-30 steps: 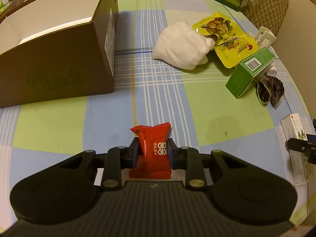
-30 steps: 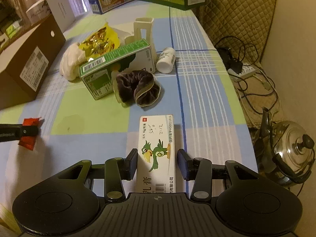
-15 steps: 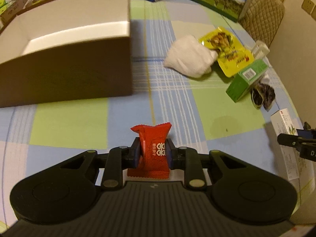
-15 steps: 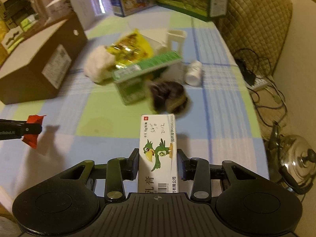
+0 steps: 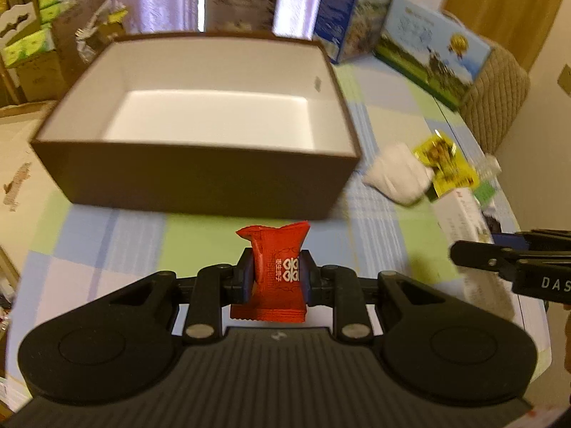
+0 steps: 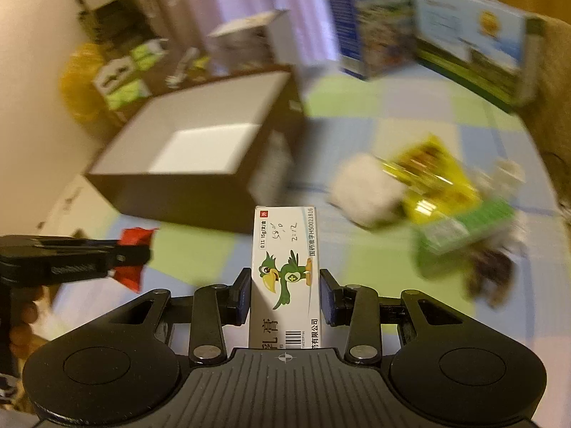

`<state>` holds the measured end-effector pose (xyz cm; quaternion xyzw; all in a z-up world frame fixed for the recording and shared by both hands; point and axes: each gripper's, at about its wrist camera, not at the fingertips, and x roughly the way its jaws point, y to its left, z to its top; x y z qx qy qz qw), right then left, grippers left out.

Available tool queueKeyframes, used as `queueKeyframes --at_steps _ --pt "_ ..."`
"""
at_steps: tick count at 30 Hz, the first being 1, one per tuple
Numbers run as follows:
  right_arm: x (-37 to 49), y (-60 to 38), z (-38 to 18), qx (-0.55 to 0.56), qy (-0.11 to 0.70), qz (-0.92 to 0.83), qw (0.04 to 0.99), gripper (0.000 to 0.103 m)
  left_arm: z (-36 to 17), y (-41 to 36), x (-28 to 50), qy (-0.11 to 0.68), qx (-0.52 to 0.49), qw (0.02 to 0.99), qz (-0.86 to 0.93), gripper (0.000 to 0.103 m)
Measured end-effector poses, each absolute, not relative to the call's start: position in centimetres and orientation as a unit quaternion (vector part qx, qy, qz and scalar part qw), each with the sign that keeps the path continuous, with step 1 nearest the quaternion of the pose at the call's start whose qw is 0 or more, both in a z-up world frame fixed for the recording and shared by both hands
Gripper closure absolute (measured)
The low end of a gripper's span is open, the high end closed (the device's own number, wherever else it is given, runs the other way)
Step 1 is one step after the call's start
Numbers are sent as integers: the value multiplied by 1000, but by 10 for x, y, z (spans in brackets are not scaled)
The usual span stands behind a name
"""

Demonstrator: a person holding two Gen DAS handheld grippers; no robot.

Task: Organize objects
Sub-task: 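Carry the red packet and medicine box over the brown box with both tools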

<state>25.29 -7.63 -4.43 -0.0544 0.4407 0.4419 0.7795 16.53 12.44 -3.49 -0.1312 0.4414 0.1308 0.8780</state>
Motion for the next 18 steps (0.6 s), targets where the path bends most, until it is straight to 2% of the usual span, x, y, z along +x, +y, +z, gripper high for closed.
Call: queueKeyframes --at_steps 8,18 --pt "247 17 -26 -34 420 486 765 68 -4 184 160 398 -135 894 155 82" --pt "265 95 -13 -23 402 476 782 68 8 249 190 371 -127 905 165 82"
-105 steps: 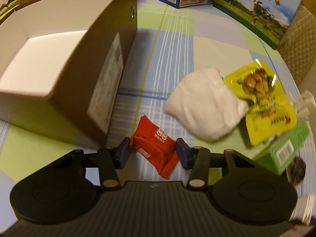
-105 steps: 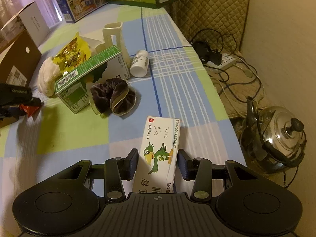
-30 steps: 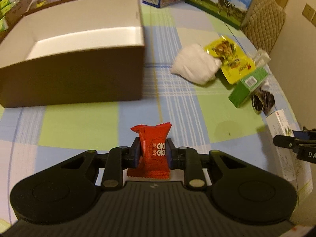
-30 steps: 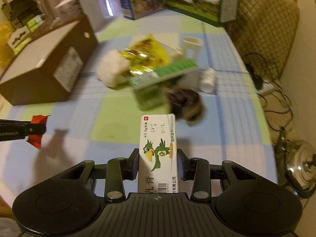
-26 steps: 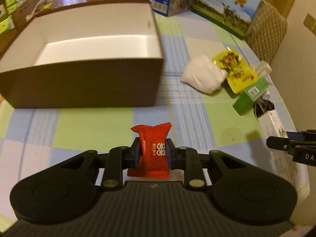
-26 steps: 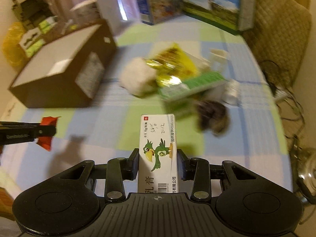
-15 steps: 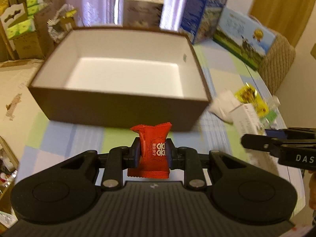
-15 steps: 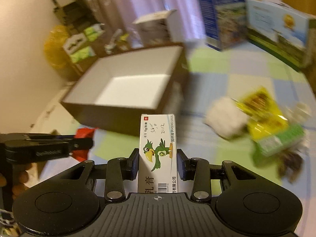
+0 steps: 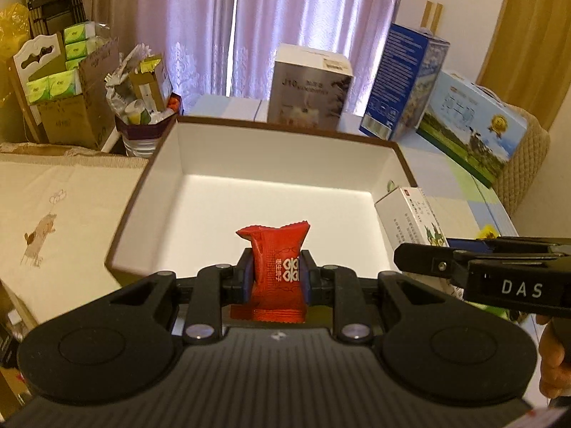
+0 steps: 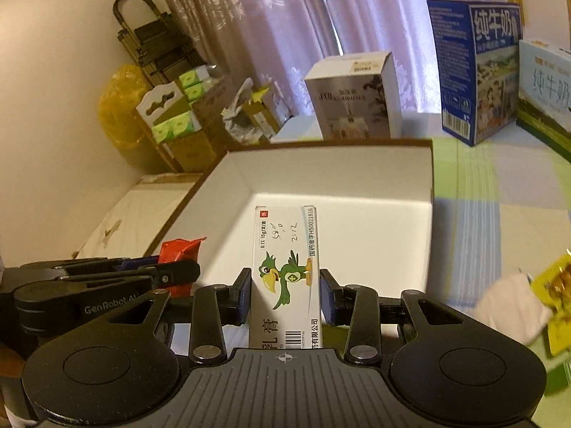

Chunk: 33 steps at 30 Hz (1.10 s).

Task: Organize objects
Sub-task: 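Carry the red packet and medicine box over the brown box with both tools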

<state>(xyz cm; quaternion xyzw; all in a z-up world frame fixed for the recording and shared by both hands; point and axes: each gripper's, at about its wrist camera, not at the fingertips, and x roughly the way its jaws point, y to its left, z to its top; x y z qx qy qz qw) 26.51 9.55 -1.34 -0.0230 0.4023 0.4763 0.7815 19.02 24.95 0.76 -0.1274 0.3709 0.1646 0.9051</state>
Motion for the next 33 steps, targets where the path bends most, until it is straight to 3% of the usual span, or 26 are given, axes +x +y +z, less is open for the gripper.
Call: queueKeyframes --at_steps 16,33 --pt "323 163 -48 -28 428 398 811 68 -32 304 268 404 -130 892 157 82" --pt "355 193 -119 -35 530 361 766 67 -86 333 298 462 -155 861 146 82"
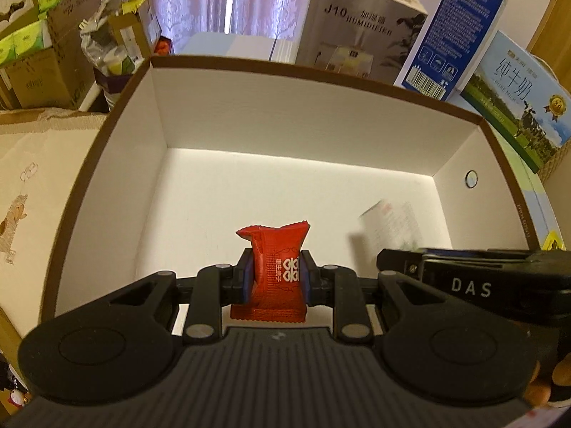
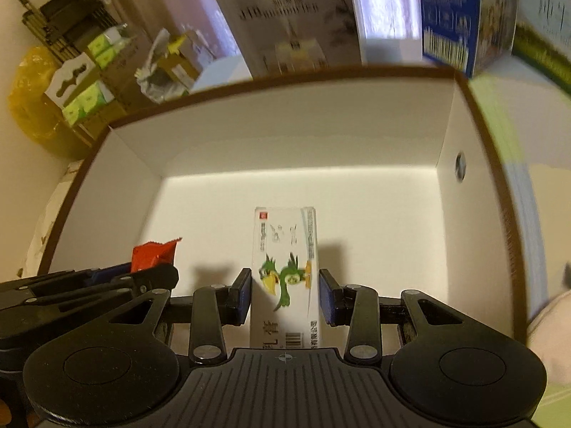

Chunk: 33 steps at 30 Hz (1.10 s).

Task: Organize objects
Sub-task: 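Carry the red packet and medicine box over the brown box with both tools, then open both tools to drop the packet and medicine box into the box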

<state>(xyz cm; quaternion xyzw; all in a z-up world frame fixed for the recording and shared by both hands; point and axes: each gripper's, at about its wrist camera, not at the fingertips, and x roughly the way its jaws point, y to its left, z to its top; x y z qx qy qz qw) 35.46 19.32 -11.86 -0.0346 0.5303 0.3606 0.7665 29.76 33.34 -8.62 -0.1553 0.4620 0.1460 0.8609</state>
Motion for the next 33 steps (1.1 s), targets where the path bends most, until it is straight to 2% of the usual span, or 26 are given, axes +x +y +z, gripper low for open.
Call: queueKeyframes --at_steps 2,4,12,20,22,30,33 --pt "359 191 -121 -24 542 358 760 64 -90 334 299 467 -157 858 144 82" --pt "361 189 -118 -23 539 361 761 54 -93 334 300 472 -158 855 142 82" --pt "355 177 -111 -29 538 357 763 52 -94 329 300 475 -160 856 125 82" --pt "335 170 -94 -42 518 382 764 51 -78 320 284 464 -144 866 119 56" --pt "329 167 -90 -47 511 386 767 50 -72 319 279 464 -141 866 123 46" --pt "309 152 -70 -47 491 390 778 47 -48 310 256 451 -132 873 131 34" --pt "301 144 -61 -46 482 391 783 46 -39 306 247 443 -129 877 134 32"
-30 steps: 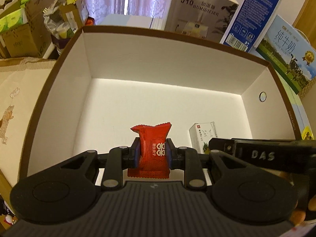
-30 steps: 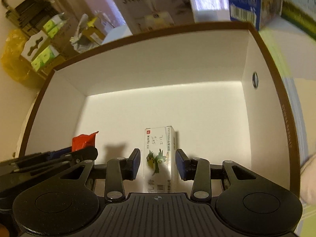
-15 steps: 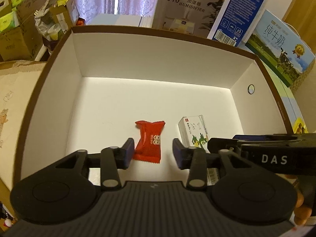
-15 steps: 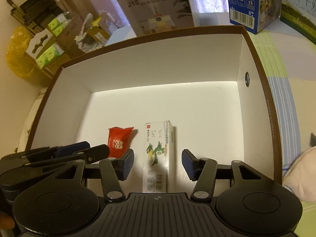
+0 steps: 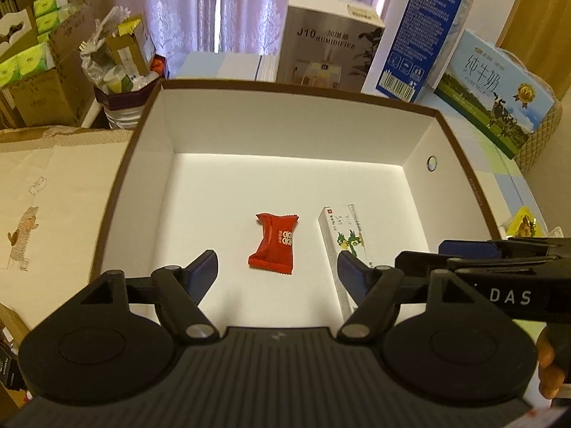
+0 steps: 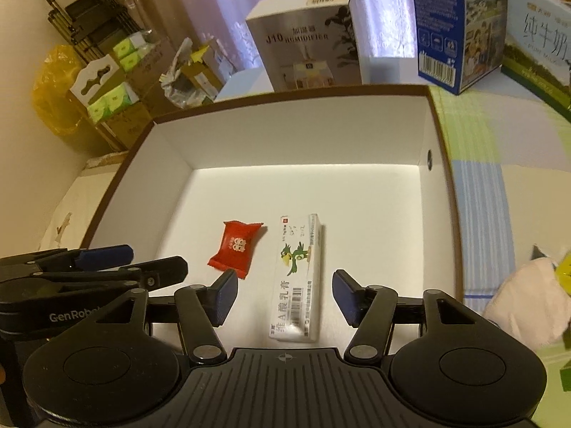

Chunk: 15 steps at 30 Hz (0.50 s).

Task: Organize objects
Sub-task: 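Open both tools to drop the packet and medicine box into the box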

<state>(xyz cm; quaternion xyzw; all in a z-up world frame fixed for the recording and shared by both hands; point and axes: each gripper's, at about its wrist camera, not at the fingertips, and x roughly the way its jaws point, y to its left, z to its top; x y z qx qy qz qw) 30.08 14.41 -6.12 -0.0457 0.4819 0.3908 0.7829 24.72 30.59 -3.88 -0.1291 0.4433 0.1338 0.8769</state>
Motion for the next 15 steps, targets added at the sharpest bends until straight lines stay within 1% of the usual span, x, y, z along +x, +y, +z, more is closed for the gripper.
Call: queueKeyframes --at_steps 5,15 --pt "287 131 -48 -41 467 391 792 46 -25 296 233 432 -121 883 138 27" --pt "262 100 -30 -26 448 395 802 46 -9 269 211 425 -105 889 137 27"
